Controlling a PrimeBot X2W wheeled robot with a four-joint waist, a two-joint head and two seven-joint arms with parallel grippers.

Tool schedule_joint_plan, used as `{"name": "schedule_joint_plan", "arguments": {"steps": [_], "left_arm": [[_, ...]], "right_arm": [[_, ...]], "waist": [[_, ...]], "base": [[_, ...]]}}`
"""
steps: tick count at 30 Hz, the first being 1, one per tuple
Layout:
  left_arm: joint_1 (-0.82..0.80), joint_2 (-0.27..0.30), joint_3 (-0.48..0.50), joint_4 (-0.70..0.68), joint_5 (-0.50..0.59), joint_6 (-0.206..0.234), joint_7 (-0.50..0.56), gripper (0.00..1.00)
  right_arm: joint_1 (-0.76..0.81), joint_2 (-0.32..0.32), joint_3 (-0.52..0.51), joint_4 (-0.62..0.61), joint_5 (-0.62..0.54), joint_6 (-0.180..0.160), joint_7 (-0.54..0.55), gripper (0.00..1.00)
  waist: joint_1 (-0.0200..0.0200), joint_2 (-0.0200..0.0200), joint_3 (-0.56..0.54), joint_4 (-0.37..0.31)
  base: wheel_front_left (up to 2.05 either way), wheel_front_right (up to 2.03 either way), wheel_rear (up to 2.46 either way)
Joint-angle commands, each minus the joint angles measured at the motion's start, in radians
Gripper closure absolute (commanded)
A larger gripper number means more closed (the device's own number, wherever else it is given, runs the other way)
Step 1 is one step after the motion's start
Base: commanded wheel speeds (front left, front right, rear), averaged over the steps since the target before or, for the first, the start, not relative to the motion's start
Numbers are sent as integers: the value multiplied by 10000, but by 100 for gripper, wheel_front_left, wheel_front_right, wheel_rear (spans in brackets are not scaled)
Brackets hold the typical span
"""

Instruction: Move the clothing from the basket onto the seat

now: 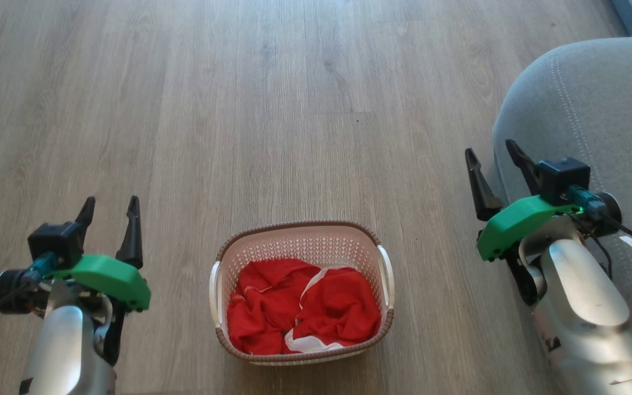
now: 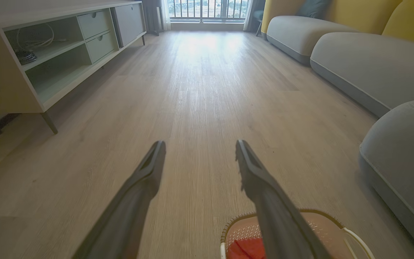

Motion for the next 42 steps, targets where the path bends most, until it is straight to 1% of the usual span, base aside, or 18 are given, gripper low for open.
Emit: {"name": "schedule_joint_plan", "arguments": {"steps": [1,12,19,20,21,27,29,32,34,42], "left_arm": [[-504,208,366,-286,95,-12,-126,0],[-447,119,477,-280,144,-12,-126,0],[-493,31,307,-329,-19,-12,-126,0],[-509,31,67,-296,-68,-12,-126,0],[-509,31,67,-296,-68,-12,-126,0],[-640,5,-597,-143,-508,-12,-126,0],[-729,-33,-784,-113,-715,-12,-126,0],[-877,-62,-1350,-91,-1084,-12,-126,0],[-989,-72,-1513,-99,-1379,-12,-126,0],[-1576,-45,-2579,109,-2013,-12,-126,0]], "right_arm": [[-285,113,84,-303,-89,-2,-136,0],[-241,271,-289,-447,-271,-2,-136,0],[-463,329,-349,-789,-296,-2,-136,0],[-582,352,-396,-1023,-306,-2,-136,0],[-582,352,-396,-1023,-306,-2,-136,0],[-1027,439,-562,-1851,-349,-2,-136,0],[-1163,469,-609,-2133,-404,-2,-136,0],[-1382,514,-627,-2561,-480,-2,-136,0],[-1542,538,-630,-2825,-523,-2,-136,0],[-2341,592,-741,-3701,-720,-2,-136,0]], "waist": [[0,-1,-3,2],[0,-1,82,-45],[0,-1,629,-117],[0,-1,952,-155],[0,-1,952,-155],[0,-1,2167,-274],[0,-1,2576,-297],[0,-1,3237,-354],[0,-1,3682,-393],[0,-1,5427,-552]], "base": [[0,0,0],[0,0,0],[0,0,0],[0,0,0],[0,0,0],[0,0,0],[0,0,0],[0,0,0],[0,0,0],[0,0,0]]}}
